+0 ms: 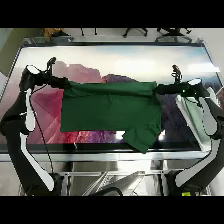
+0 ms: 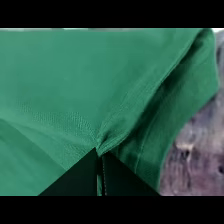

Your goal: Fold the shirts.

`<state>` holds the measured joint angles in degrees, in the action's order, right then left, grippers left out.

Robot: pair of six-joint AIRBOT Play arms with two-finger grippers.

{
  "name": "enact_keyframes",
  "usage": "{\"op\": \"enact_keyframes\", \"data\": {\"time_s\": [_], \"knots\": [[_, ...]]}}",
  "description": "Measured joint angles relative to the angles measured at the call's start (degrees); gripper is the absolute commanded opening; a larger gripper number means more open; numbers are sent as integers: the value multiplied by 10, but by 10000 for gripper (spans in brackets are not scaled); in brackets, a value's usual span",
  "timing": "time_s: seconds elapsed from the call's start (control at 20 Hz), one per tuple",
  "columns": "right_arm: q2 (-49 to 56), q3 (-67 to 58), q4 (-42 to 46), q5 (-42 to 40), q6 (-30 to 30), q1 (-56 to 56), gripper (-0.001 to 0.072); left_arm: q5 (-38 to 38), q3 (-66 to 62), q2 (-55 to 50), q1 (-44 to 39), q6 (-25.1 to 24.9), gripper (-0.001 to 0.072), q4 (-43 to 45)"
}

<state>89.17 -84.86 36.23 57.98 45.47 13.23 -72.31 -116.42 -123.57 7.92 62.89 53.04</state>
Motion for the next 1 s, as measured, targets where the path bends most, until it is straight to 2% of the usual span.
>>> {"op": "enact_keyframes", "data": {"time_s": [0.1, 0.15, 0.2, 0.25, 0.4, 0.45, 0.5, 0.65, 0.8, 0.85, 0.9, 1.0], "knots": [[1, 2, 5, 0, 2, -3, 20, 2, -2, -8, 0, 0, 23, 0], [2, 2, 7, 0, 3, -4, 106, 2, -2, -10, 0, 0, 267, 0], [2, 2, 9, 0, 6, -5, 260, 1, -2, -10, 1, 0, 661, 0], [0, 2, 13, 0, 11, -4, 271, -2, -3, -8, 3, 0, 699, 0], [-26, 2, 40, 7, 46, 7, 271, -25, -3, 14, 21, 16, 699, 0], [-40, 2, 56, 15, 65, 13, 269, -37, -3, 26, 32, 29, 699, -1], [-58, 3, 79, 29, 87, 22, 224, -51, -3, 38, 45, 43, 699, 0], [-125, 30, 133, 69, 142, 47, 225, -114, 23, 83, 89, 90, 699, 0], [-213, 119, 158, 85, 174, 73, 242, -160, 139, 148, 126, 117, 699, 0], [-245, 157, 163, 90, 186, 85, 313, -161, 197, 174, 136, 117, 699, 0], [-273, 194, 168, 90, 199, 96, 351, -160, 255, 197, 143, 113, 698, 1], [-325, 264, 172, 92, 225, 116, 350, -140, 367, 240, 155, 97, 698, 1]]}}
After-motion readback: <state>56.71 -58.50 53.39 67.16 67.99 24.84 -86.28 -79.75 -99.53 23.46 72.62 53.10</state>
